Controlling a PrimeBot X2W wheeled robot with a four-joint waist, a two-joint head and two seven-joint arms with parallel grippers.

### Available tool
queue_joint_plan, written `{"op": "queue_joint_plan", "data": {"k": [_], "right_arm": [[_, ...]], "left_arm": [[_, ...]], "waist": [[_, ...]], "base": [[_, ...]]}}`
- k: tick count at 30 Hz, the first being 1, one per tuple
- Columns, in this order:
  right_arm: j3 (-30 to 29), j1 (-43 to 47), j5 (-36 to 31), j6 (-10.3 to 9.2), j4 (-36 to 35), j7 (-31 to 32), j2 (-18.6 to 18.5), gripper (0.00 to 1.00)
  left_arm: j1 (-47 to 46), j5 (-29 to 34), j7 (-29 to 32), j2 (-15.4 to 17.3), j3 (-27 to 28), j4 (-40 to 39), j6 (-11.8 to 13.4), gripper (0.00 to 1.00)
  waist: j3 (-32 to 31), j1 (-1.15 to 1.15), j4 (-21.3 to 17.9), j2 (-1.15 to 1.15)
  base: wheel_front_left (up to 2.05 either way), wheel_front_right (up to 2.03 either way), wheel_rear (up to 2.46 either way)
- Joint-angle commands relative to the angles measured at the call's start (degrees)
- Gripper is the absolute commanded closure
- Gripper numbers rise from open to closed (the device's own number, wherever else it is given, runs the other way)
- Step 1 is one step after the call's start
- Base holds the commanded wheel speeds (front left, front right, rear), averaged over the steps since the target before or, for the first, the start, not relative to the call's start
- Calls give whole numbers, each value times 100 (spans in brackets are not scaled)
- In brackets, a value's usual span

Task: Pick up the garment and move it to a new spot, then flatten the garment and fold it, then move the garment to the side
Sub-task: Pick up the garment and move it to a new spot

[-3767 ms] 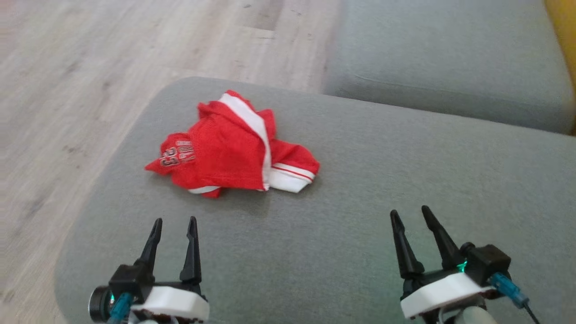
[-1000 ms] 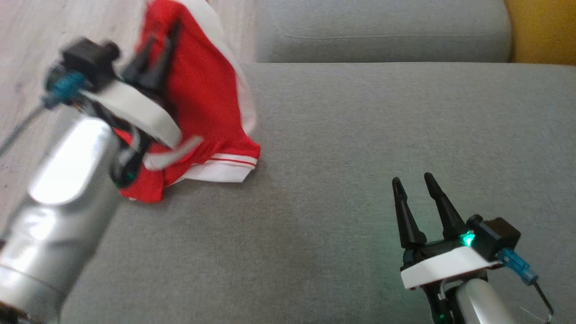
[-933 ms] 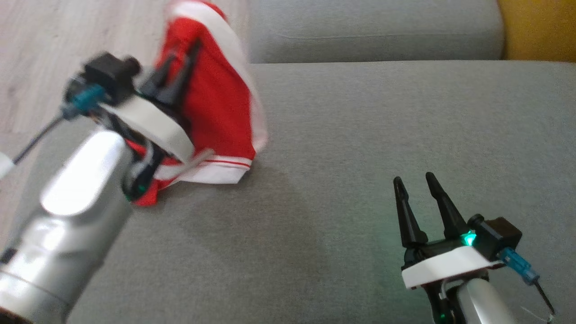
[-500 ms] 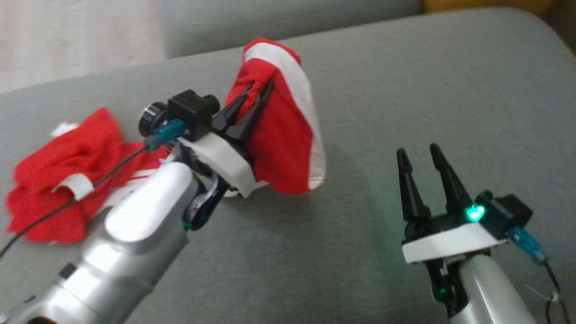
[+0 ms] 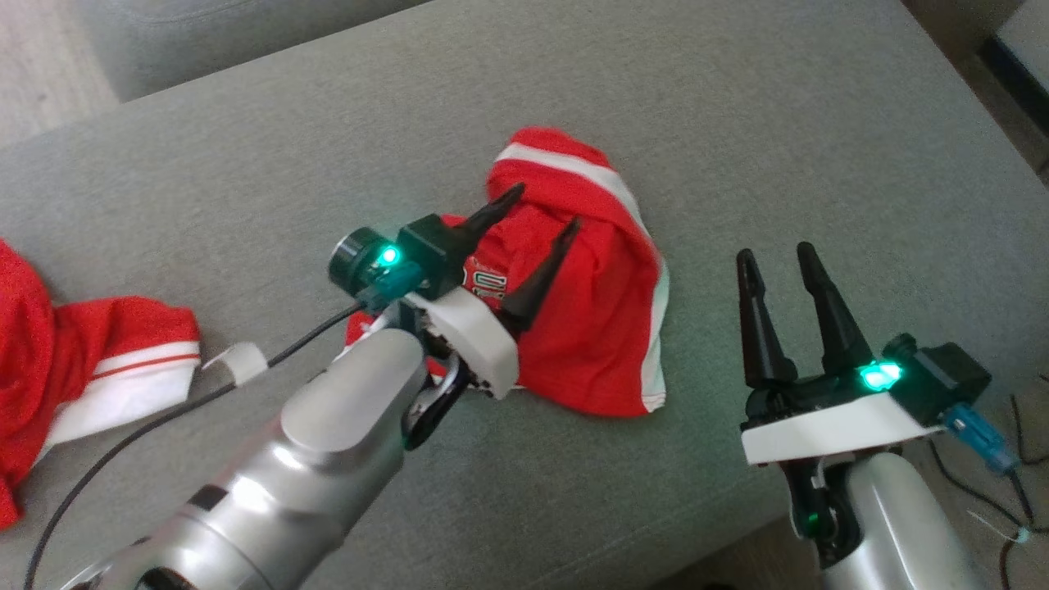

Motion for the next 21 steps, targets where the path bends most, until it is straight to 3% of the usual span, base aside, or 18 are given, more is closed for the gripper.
{"op": "queue_joint_plan", "data": {"k": [1,8,13,21], "right_arm": [[68,-96,16,-4,-201,-62,-19,0],[-119,-45,-112,-4,-170,-62,-19,0],[-280,59,-306,-4,-141,-62,-19,0],[-551,288,-584,-4,-72,-62,-19,0]], "left_arm": [[-360,68,-130,101,167,-2,-29,0],[-323,165,-527,209,296,300,81,0],[35,207,-665,583,734,133,444,0],[1540,582,-678,1257,1870,-1324,1037,0]], "waist": [[-28,-1,74,0],[-332,-1,681,0],[-627,-1,1268,0],[-939,-1,1992,0]], "base": [[0,0,0],[0,0,0],[0,0,0],[0,0,0]]}}
